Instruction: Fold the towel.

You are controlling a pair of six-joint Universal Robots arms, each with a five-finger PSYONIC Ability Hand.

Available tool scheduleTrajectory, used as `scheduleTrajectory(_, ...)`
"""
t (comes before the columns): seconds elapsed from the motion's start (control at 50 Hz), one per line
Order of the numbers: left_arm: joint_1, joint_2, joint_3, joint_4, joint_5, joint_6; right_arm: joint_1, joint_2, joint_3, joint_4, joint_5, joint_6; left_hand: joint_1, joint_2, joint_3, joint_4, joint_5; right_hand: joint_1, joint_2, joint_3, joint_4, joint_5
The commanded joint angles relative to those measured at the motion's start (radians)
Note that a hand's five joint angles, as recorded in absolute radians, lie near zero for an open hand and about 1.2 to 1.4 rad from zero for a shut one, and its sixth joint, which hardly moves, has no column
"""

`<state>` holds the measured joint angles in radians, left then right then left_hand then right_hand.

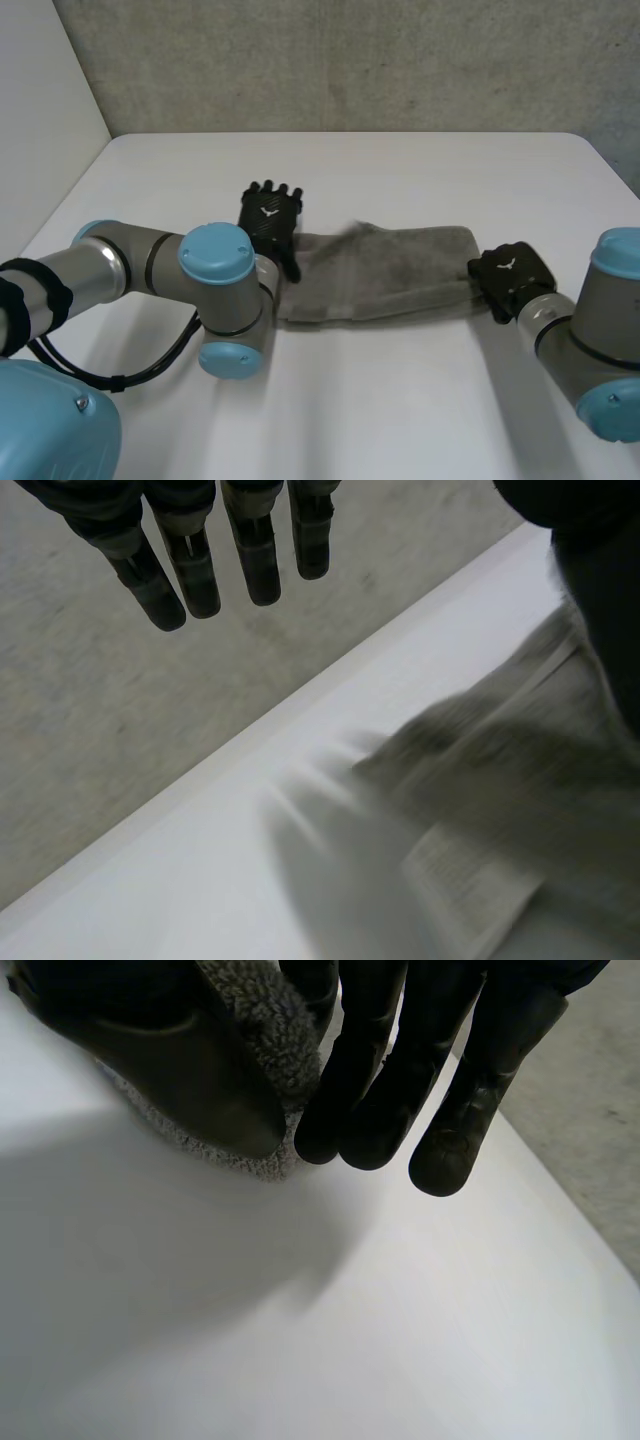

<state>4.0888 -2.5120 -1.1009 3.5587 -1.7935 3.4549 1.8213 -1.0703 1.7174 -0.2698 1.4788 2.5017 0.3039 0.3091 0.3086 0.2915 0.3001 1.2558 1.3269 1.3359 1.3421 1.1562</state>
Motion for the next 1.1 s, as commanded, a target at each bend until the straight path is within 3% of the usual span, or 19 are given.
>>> scheduleTrajectory(0.02, 0.012, 0.086, -0.115, -0.001, -0.049, 0.01, -0.025, -0.014, -0.047, 0.015, 0.012, -0.092, -0.064, -0.069, -0.069, -0.052, -0.235, 0.14, 0.069, 0.06, 0.054, 0.066)
scheduleTrajectory(0.14, -0.004, 0.177, -0.211, -0.001, -0.05, 0.001, -0.011, -0.017, -0.101, 0.032, 0.015, -0.115, -0.085, -0.09, -0.089, -0.072, -0.255, 0.14, 0.069, 0.06, 0.054, 0.066)
scheduleTrajectory(0.26, -0.021, 0.298, -0.275, -0.005, -0.056, -0.011, 0.122, -0.028, -0.22, 0.046, 0.003, -0.118, -0.102, -0.107, -0.107, -0.09, -0.273, 0.14, 0.069, 0.06, 0.054, 0.066)
scheduleTrajectory(0.36, 0.007, 0.374, -0.317, -0.005, -0.056, -0.04, 0.283, -0.011, -0.306, 0.037, -0.04, -0.123, -0.102, -0.107, -0.107, -0.09, -0.273, 0.14, 0.069, 0.06, 0.054, 0.066)
scheduleTrajectory(0.4, 0.056, 0.413, -0.342, -0.005, -0.052, -0.063, 0.361, 0.039, -0.344, 0.038, -0.109, -0.122, -0.105, -0.11, -0.11, -0.093, -0.276, 0.14, 0.069, 0.06, 0.054, 0.066)
scheduleTrajectory(0.46, 0.102, 0.449, -0.364, -0.006, -0.053, -0.082, 0.42, 0.117, -0.369, 0.049, -0.173, -0.133, -0.102, -0.107, -0.107, -0.09, -0.273, 0.14, 0.069, 0.06, 0.054, 0.066)
scheduleTrajectory(0.56, 0.136, 0.484, -0.392, -0.008, -0.052, -0.106, 0.48, 0.185, -0.383, 0.061, -0.198, -0.171, -0.102, -0.107, -0.107, -0.09, -0.273, 0.14, 0.069, 0.06, 0.054, 0.066)
scheduleTrajectory(0.64, 0.145, 0.487, -0.409, -0.008, -0.047, -0.123, 0.483, 0.194, -0.4, 0.06, -0.167, -0.179, -0.105, -0.11, -0.11, -0.093, -0.276, 0.042, -0.029, -0.038, -0.045, -0.033)
scheduleTrajectory(0.66, 0.143, 0.486, -0.415, -0.009, -0.041, -0.129, 0.484, 0.193, -0.401, 0.057, -0.141, -0.167, -0.105, -0.11, -0.11, -0.093, -0.276, -0.316, -0.387, -0.396, -0.402, -0.391)
scheduleTrajectory(0.68, 0.143, 0.486, -0.415, -0.009, -0.041, -0.129, 0.484, 0.193, -0.401, 0.057, -0.141, -0.167, -0.105, -0.11, -0.11, -0.093, -0.276, -0.319, -0.391, -0.399, -0.406, -0.394)
scheduleTrajectory(0.72, 0.137, 0.486, -0.424, -0.008, -0.011, -0.146, 0.483, 0.173, -0.4, 0.058, -0.051, -0.112, -0.105, -0.11, -0.11, -0.093, -0.276, -1.081, -1.152, -1.161, -1.168, -1.156)
scheduleTrajectory(0.76, 0.134, 0.486, -0.424, -0.008, 0.014, -0.16, 0.48, 0.138, -0.392, 0.066, -0.011, -0.052, -0.102, -0.107, -0.107, -0.09, -0.273, -1.081, -1.152, -1.161, -1.168, -1.156)
scheduleTrajectory(0.8, 0.121, 0.487, -0.418, -0.008, 0.055, -0.192, 0.477, 0.017, -0.355, 0.072, 0.034, 0.093, -0.09, -0.096, -0.095, -0.078, -0.261, -1.081, -1.152, -1.161, -1.168, -1.156)
scheduleTrajectory(0.9, 0.072, 0.487, -0.396, -0.008, 0.068, -0.246, 0.411, -0.11, -0.285, 0.075, 0.029, 0.302, -0.09, -0.096, -0.095, -0.078, -0.261, -1.081, -1.152, -1.161, -1.168, -1.156)
scheduleTrajectory(0.98, 0.032, 0.466, -0.367, -0.006, 0.069, -0.284, 0.302, -0.163, -0.251, 0.119, 0.028, 0.385, -0.085, -0.09, -0.089, -0.072, -0.255, -1.081, -1.152, -1.161, -1.168, -1.156)
scheduleTrajectory(1.1, -0.04, 0.346, -0.283, -0.006, 0.069, -0.303, 0.219, -0.123, -0.277, 0.21, 0.008, 0.394, -0.082, -0.087, -0.086, -0.069, -0.252, -1.081, -1.152, -1.161, -1.168, -1.156)
